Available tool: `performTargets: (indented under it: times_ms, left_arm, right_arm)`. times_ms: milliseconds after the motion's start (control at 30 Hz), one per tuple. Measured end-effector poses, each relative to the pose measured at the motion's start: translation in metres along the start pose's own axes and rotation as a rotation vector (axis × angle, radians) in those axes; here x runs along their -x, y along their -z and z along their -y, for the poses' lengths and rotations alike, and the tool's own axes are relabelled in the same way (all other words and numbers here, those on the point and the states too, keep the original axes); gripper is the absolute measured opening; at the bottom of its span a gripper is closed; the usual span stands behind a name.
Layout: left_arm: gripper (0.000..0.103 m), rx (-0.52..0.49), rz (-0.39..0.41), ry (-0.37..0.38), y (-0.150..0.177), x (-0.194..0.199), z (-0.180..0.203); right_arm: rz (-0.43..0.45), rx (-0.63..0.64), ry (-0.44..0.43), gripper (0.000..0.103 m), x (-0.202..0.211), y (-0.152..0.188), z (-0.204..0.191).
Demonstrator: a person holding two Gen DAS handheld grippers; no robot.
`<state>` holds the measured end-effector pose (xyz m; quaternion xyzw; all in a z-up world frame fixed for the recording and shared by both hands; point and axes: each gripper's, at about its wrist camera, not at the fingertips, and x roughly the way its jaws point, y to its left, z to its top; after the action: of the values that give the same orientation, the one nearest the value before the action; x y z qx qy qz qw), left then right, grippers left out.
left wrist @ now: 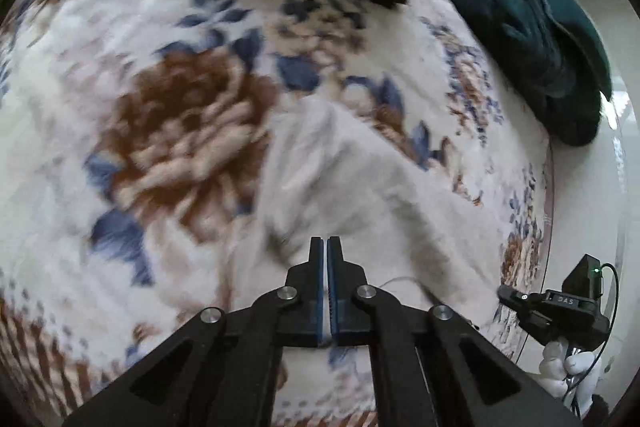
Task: Fold small clothes
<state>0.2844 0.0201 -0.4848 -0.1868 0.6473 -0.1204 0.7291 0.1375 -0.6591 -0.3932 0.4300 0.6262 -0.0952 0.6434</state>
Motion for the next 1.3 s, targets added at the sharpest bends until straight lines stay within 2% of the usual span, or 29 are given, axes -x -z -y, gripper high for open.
performTargets:
  times_ms: [100, 133, 200, 233, 267, 300, 333, 367, 400, 467, 500, 533, 567, 633, 667, 700, 867, 1000, 1133, 1200, 1300]
  left_arm:
    - [0.002, 0.06, -0.044, 0.079, -0.001, -0.009, -0.007]
    - [0.002, 0.094, -0.051, 0.115, -0.001, -0.011, -0.012]
    - [0.01, 0.135, -0.074, 0.142, -0.004, -0.019, -0.014]
    - [0.023, 0.143, -0.08, 0.138, -0.005, -0.024, -0.014]
    - [0.037, 0.144, -0.081, 0.136, -0.006, -0.029, -0.014]
    - [0.043, 0.149, -0.087, 0.125, -0.007, -0.035, -0.014]
    - [0.045, 0.156, -0.097, 0.12, -0.008, -0.044, -0.014]
    - [0.045, 0.168, -0.112, 0.114, -0.009, -0.051, -0.013]
    - [0.045, 0.19, -0.126, 0.122, -0.011, -0.06, -0.013]
    - [0.039, 0.199, -0.097, 0.109, -0.012, -0.064, -0.009]
    - [0.029, 0.197, -0.079, 0.106, -0.012, -0.063, -0.007]
    - [0.005, 0.187, -0.065, 0.107, -0.013, -0.062, -0.002]
    - [0.005, 0.173, -0.052, 0.094, -0.014, -0.06, 0.003]
    - [0.005, 0.128, -0.017, 0.084, -0.012, -0.05, 0.013]
    - [0.005, 0.118, -0.012, 0.098, -0.011, -0.046, 0.016]
    - [0.005, 0.116, -0.015, 0.118, -0.009, -0.04, 0.019]
    - [0.004, 0.126, -0.025, 0.147, -0.006, -0.015, 0.016]
    - [0.004, 0.127, -0.041, 0.107, 0.002, -0.003, 0.002]
    - [0.004, 0.133, -0.108, 0.001, 0.02, -0.032, -0.021]
    - [0.005, 0.145, -0.164, -0.02, 0.029, -0.056, -0.031]
    - [0.009, 0.153, -0.201, -0.001, 0.03, -0.072, -0.036]
  right_arm:
    - [-0.011, 0.009, 0.039, 0.005, 0.005, -0.007, 0.012]
    - [-0.03, 0.004, 0.017, 0.005, 0.005, -0.008, 0.015]
    - [-0.074, -0.036, -0.047, 0.006, 0.001, -0.01, 0.021]
    - [-0.084, -0.043, -0.062, 0.007, -0.001, -0.009, 0.021]
    - [-0.089, -0.043, -0.074, 0.014, -0.002, -0.009, 0.02]
    - [-0.087, -0.036, -0.082, 0.03, -0.005, -0.008, 0.019]
    - [-0.091, -0.029, -0.095, 0.037, -0.009, -0.008, 0.018]
    - [-0.097, -0.029, -0.105, 0.042, -0.012, -0.007, 0.016]
    - [-0.117, -0.026, -0.115, 0.042, -0.02, -0.006, 0.014]
    - [-0.148, -0.027, -0.102, 0.042, -0.034, -0.005, 0.012]
    - [-0.157, -0.03, -0.1, 0.042, -0.04, -0.003, 0.011]
    - [-0.16, -0.032, -0.095, 0.042, -0.045, -0.001, 0.011]
    - [-0.15, -0.031, -0.085, 0.041, -0.046, 0.001, 0.01]
    - [-0.108, -0.03, -0.076, 0.026, -0.042, 0.004, 0.008]
    - [-0.101, -0.027, -0.085, 0.015, -0.04, 0.006, 0.006]
    - [-0.088, -0.019, -0.08, 0.009, -0.036, 0.008, 0.004]
    - [-0.054, 0.013, -0.073, 0.007, -0.012, 0.008, -0.003]
    - [-0.064, 0.052, -0.019, 0.007, 0.0, 0.004, -0.005]
    - [-0.096, 0.079, 0.042, 0.007, -0.007, -0.002, 0.006]
    - [-0.109, 0.091, 0.093, 0.007, -0.017, -0.002, 0.01]
    - [-0.166, 0.16, 0.179, 0.007, -0.036, -0.002, 0.004]
